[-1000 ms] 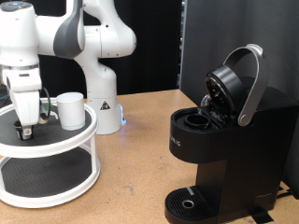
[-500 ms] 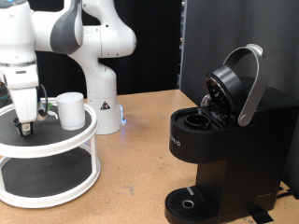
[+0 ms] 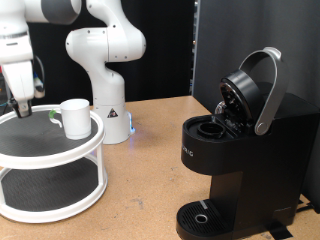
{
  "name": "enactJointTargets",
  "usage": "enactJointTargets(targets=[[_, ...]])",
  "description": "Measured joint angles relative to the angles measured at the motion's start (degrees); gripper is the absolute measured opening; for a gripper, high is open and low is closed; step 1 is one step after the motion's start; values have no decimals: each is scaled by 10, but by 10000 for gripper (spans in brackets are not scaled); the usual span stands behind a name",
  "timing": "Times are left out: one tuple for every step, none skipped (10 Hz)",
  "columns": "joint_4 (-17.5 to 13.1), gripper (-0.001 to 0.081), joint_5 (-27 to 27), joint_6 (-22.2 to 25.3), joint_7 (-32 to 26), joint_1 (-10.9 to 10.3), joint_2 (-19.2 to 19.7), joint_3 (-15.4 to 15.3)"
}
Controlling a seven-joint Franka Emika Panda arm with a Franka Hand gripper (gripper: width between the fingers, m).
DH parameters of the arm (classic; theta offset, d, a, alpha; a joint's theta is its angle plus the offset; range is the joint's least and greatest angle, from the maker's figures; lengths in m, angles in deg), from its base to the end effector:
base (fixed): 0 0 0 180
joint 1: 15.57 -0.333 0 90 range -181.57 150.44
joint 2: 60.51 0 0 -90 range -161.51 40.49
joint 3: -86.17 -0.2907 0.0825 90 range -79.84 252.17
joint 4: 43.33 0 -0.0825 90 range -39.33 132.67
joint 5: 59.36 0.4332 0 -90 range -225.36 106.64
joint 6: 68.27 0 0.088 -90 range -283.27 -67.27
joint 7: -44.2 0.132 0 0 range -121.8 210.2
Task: Make a cup of coffee with the keurig machine
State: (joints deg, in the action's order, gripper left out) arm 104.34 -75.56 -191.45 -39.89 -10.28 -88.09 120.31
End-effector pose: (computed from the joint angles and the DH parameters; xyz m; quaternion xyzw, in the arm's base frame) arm 0.3552 -0.2792 0.3208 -0.8794 -0.4759 -0.0121 0.0061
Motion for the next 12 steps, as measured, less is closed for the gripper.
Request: enactJointTargets(targets=[[-7,477,-1,20,-4,0,-9,-3],[-6,477,-1,19,-2,0,-9,-3],[-4,477,5,18,-1,0,-9,-3],[-1,477,18,19,5,0,-9,-3],[1,477,35,19,18,-2,-9,-6],[3,477,58,19,35,-6,-10,-11],[6,477,80,15,57,-11,-13,-20],[10,477,108,5,85,-18,-17,-32],[13,477,136,-5,116,-26,-22,-45],[15,477,156,-12,148,-34,-25,-61],[15,477,166,-15,183,-39,-28,-79],[15,477,168,-15,207,-39,-29,-91]])
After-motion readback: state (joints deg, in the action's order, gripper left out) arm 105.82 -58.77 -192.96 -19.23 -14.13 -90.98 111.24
